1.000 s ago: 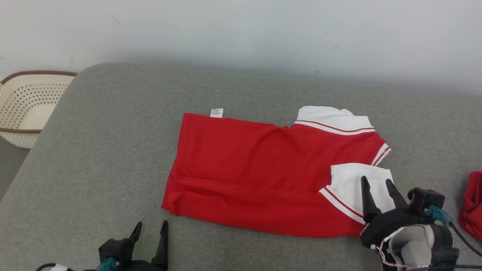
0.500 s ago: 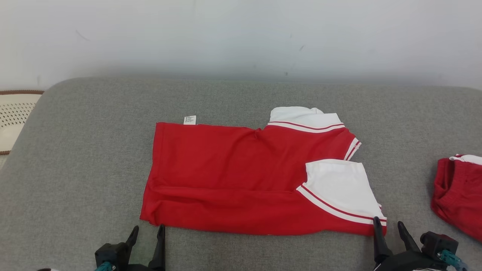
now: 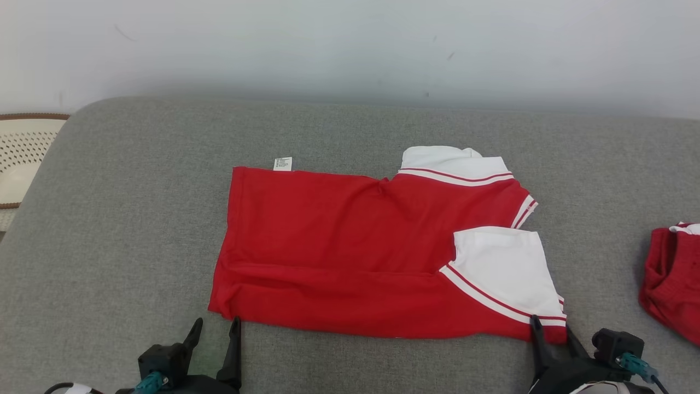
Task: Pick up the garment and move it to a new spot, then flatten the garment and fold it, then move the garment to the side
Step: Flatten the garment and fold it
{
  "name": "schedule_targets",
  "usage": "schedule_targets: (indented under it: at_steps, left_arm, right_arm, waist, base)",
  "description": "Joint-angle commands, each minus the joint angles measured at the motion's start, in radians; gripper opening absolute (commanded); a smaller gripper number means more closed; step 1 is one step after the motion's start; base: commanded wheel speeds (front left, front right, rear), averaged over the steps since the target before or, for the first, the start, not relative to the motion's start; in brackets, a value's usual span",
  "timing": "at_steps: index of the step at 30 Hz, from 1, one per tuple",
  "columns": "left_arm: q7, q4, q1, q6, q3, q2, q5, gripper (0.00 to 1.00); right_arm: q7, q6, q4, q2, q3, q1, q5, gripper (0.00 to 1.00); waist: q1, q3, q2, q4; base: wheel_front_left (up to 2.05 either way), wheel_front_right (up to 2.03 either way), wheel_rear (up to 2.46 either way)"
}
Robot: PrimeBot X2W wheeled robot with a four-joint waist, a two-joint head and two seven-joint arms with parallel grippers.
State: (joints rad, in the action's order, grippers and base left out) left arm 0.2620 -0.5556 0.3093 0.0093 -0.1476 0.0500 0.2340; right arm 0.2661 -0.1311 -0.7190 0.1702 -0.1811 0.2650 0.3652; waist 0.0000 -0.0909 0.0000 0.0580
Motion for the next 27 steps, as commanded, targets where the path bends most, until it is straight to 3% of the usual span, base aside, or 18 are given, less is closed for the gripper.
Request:
schedule_targets:
  at_steps: [1, 2, 9, 15, 23, 27]
  left_arm:
    - [0.004, -0.002, -0.001, -0.003, 0.001, 0.002, -0.013, 1.00]
    - [0.004, -0.002, 0.000, -0.003, 0.003, 0.002, -0.013, 1.00]
    - [0.004, -0.006, -0.006, -0.004, 0.023, 0.002, -0.006, 1.00]
    - [0.004, -0.037, 0.012, -0.035, 0.017, 0.002, 0.006, 1.00]
    - [0.004, -0.033, 0.024, -0.074, -0.012, 0.002, 0.019, 1.00]
    - [0.004, -0.007, 0.029, -0.054, -0.037, 0.002, -0.008, 1.00]
  right_arm:
    - [-0.006, 0.000, -0.028, -0.004, -0.030, -0.002, 0.010, 0.24]
    - [-0.006, 0.000, -0.038, -0.004, -0.040, 0.002, 0.019, 0.00]
    - [-0.004, 0.002, -0.030, 0.045, -0.026, 0.015, 0.037, 0.00]
    - [-0.002, 0.001, -0.012, 0.079, -0.006, 0.014, 0.023, 0.00]
    - [-0.002, 0.001, -0.004, 0.082, -0.017, 0.019, 0.017, 0.00]
    - [-0.002, 0.001, -0.004, 0.071, -0.023, 0.025, 0.010, 0.00]
  waist:
    - [0.0000, -0.002, 0.0000, 0.004]
    - [0.0000, -0.002, 0.0000, 0.004]
    - [0.0000, 0.001, 0.0000, -0.004]
    - [0.0000, -0.004, 0.0000, -0.017]
    - [0.0000, -0.006, 0.0000, -0.026]
    - [0.0000, -0.008, 0.0000, -0.030]
  base:
    - [0.00, 0.00, 0.00]
    - [0.00, 0.00, 0.00]
    - [0.00, 0.00, 0.00]
    - [0.00, 0.00, 0.00]
    - [0.00, 0.00, 0.00]
    - [0.00, 0.00, 0.00]
